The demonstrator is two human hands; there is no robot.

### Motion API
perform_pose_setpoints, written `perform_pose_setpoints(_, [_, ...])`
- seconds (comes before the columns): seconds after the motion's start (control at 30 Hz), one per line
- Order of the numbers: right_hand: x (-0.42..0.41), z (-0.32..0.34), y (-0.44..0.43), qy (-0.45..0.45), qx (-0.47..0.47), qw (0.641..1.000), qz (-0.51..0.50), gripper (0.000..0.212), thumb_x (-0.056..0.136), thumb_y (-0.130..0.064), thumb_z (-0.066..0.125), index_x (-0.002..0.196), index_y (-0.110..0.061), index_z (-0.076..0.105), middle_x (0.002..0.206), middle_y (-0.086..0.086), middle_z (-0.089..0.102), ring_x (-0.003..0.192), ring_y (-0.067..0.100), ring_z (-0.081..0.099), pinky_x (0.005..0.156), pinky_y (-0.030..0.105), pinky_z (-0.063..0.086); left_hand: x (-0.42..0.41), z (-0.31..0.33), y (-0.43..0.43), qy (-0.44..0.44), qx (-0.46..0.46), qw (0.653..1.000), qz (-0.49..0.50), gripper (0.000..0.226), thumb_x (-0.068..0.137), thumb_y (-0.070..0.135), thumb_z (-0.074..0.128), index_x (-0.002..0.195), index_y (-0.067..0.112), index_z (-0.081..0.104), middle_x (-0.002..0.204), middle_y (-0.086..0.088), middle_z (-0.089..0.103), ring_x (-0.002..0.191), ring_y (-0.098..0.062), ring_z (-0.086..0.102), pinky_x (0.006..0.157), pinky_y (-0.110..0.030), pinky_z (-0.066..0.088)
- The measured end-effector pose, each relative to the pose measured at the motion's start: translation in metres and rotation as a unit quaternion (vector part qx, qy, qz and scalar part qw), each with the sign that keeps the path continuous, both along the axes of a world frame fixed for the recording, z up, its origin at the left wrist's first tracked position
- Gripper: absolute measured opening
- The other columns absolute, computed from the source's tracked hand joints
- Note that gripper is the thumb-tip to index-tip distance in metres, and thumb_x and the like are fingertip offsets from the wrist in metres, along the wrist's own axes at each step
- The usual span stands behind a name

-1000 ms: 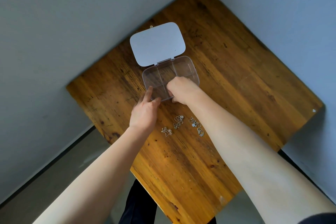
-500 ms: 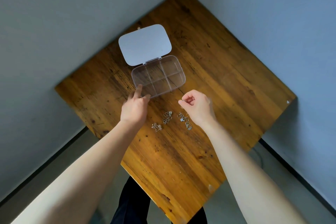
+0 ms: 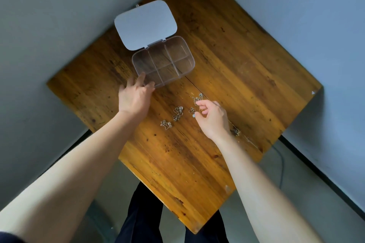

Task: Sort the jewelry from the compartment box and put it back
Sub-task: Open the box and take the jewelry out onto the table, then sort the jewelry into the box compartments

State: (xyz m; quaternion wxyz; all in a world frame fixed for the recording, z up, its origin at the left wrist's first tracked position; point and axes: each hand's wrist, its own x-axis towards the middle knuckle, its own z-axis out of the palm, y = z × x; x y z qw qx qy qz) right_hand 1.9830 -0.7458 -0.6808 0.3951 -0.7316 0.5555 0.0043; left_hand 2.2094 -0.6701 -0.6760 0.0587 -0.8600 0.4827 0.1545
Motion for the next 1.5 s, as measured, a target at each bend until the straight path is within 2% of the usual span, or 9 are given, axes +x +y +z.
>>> perform_pose_setpoints(0.23, [-0.014,-0.014,0.02,0.046,-0.008,0.999,0.019,0.035,0.093,-0.027,0.066,0.128,-0.031,0.061,0.12,-0.007,0.058,0.085,0.007,0.06,0.065,0.019,0.042,0.015,-0.003,-0.015,-0.013,-0.041,0.998,0.038,0.037,0.103,0.026,0.05,0.139,0.021,0.055,0.159,-0.014,0.032,0.14,-0.042,0.034,0.106,-0.059,0.037])
perform_pose_setpoints(0.4, [-0.018,-0.024,0.027,0.034,-0.011,0.999,-0.029,0.042,0.094,-0.03,0.066,0.134,-0.03,0.055,0.123,-0.004,0.056,0.095,0.013,0.063,0.076,0.027,0.05,-0.003,-0.011,0.006,0.02,-0.124,0.99,0.058,0.066,0.099,0.02,0.052,0.157,0.02,0.019,0.166,-0.019,0.008,0.144,-0.043,0.03,0.104,-0.057,0.042])
perform_pose_setpoints(0.6, [-0.022,-0.033,0.032,0.017,-0.033,0.999,-0.022,0.046,0.095,-0.034,0.065,0.138,-0.031,0.05,0.124,-0.003,0.056,0.092,0.011,0.064,0.065,0.014,0.043,-0.069,-0.023,0.062,0.103,-0.143,0.981,0.078,0.065,0.093,0.04,0.062,0.145,0.009,0.04,0.137,-0.021,0.05,0.118,-0.038,0.051,0.091,-0.05,0.051])
perform_pose_setpoints(0.67, [-0.025,-0.034,0.034,0.013,-0.048,0.999,0.01,0.047,0.097,-0.035,0.062,0.141,-0.034,0.048,0.121,-0.002,0.054,0.09,0.013,0.063,0.068,0.024,0.053,-0.088,-0.027,0.074,0.129,-0.12,0.981,0.077,0.065,0.09,0.045,0.066,0.139,0.008,0.047,0.125,-0.017,0.056,0.11,-0.034,0.054,0.088,-0.046,0.05])
perform_pose_setpoints(0.73, [-0.026,-0.037,0.038,0.028,-0.076,0.995,0.057,0.046,0.098,-0.035,0.06,0.143,-0.033,0.049,0.113,-0.001,0.052,0.087,0.015,0.06,0.069,0.032,0.056,-0.1,-0.032,0.079,0.141,-0.109,0.981,0.076,0.065,0.088,0.047,0.068,0.136,0.007,0.051,0.121,-0.015,0.056,0.108,-0.033,0.054,0.087,-0.044,0.05])
perform_pose_setpoints(0.93, [-0.031,-0.046,0.052,0.004,-0.16,0.984,0.073,0.028,0.093,-0.028,0.07,0.12,-0.022,0.074,0.096,0.0,0.06,0.076,0.016,0.06,0.054,0.025,0.05,-0.107,-0.043,0.08,0.134,-0.181,0.971,0.084,0.039,0.09,0.02,0.074,0.122,0.0,0.068,0.096,-0.013,0.058,0.087,-0.031,0.058,0.068,-0.034,0.049])
perform_pose_setpoints(1.23, [-0.035,-0.039,0.057,0.031,-0.123,0.99,0.061,0.016,0.097,-0.03,0.065,0.104,-0.02,0.074,0.101,0.004,0.068,0.077,0.021,0.066,0.058,0.027,0.05,-0.104,-0.042,0.082,0.187,-0.191,0.957,0.109,0.011,0.089,0.017,0.074,0.096,0.008,0.074,0.084,0.003,0.05,0.071,-0.018,0.052,0.062,-0.025,0.042])
perform_pose_setpoints(1.37, [-0.03,-0.031,0.054,0.046,-0.085,0.994,0.048,0.012,0.096,-0.027,0.063,0.107,-0.025,0.066,0.103,-0.002,0.063,0.079,0.016,0.064,0.059,0.022,0.047,-0.108,-0.03,0.082,0.269,-0.211,0.912,0.227,0.009,0.091,0.021,0.072,0.095,0.013,0.073,0.091,0.003,0.061,0.074,-0.005,0.055,0.066,-0.001,0.038])
perform_pose_setpoints(1.5, [-0.006,-0.028,0.046,0.004,-0.107,0.993,0.053,0.023,0.096,-0.031,0.062,0.118,-0.026,0.066,0.112,0.0,0.061,0.088,0.015,0.062,0.064,0.021,0.047,-0.102,-0.021,0.084,0.343,-0.235,0.828,0.375,0.009,0.094,0.027,0.068,0.096,0.019,0.073,0.091,0.008,0.072,0.079,-0.004,0.063,0.071,-0.009,0.046])
